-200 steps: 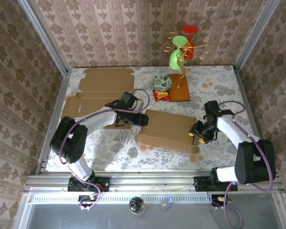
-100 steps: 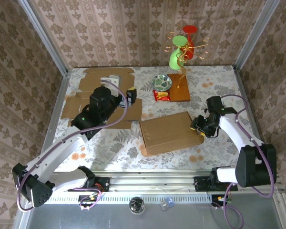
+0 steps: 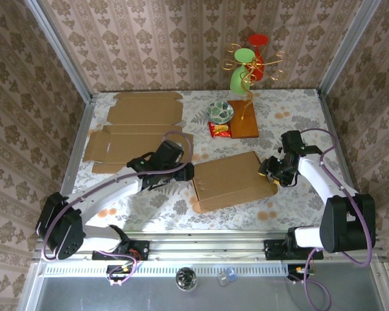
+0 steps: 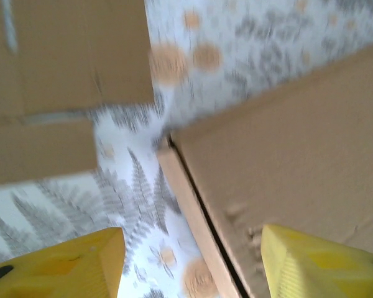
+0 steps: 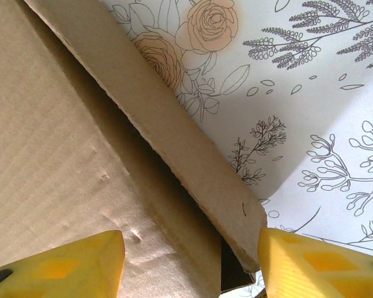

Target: Fold the paper box

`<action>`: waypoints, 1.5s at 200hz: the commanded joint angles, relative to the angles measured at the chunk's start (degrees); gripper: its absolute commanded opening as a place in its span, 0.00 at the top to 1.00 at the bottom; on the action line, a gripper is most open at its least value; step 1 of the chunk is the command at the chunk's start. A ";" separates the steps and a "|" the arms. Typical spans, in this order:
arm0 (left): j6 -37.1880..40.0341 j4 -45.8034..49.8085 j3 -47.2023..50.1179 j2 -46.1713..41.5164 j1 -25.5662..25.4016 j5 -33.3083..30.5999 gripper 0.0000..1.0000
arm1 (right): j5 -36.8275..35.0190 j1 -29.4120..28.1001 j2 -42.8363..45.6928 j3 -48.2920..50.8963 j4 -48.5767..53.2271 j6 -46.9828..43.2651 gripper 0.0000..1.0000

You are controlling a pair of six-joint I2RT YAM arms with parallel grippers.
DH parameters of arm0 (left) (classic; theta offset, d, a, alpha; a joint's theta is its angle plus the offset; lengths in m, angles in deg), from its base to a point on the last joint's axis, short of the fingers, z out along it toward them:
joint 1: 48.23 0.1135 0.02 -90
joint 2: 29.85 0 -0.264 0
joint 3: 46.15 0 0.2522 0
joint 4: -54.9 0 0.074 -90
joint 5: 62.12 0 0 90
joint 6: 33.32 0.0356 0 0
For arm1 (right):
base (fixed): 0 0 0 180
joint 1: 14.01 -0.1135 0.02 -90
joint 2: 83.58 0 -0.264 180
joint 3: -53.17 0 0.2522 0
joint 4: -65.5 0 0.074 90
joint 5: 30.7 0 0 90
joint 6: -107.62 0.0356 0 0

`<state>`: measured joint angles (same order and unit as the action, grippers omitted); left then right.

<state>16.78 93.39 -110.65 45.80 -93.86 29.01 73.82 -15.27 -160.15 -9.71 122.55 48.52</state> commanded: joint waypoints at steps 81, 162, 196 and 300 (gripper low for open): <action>-12.20 -12.79 7.42 6.88 -1.75 8.20 0.44 | -0.78 1.59 6.85 3.60 2.65 1.40 0.21; -17.46 -24.71 11.37 8.43 -3.04 8.09 0.56 | 1.15 3.36 4.74 2.28 1.67 -2.11 0.21; -16.64 -25.06 9.63 9.58 -2.40 6.82 0.63 | 0.57 4.39 4.29 -0.59 1.93 -2.78 0.21; -9.15 -21.90 -2.55 17.85 2.54 10.33 0.68 | -0.04 7.67 0.35 -1.84 3.33 -2.32 0.23</action>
<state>4.85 67.36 -111.68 65.15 -91.81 39.44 74.74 -7.84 -165.14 -11.88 122.18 45.22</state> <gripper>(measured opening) 0.305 0.777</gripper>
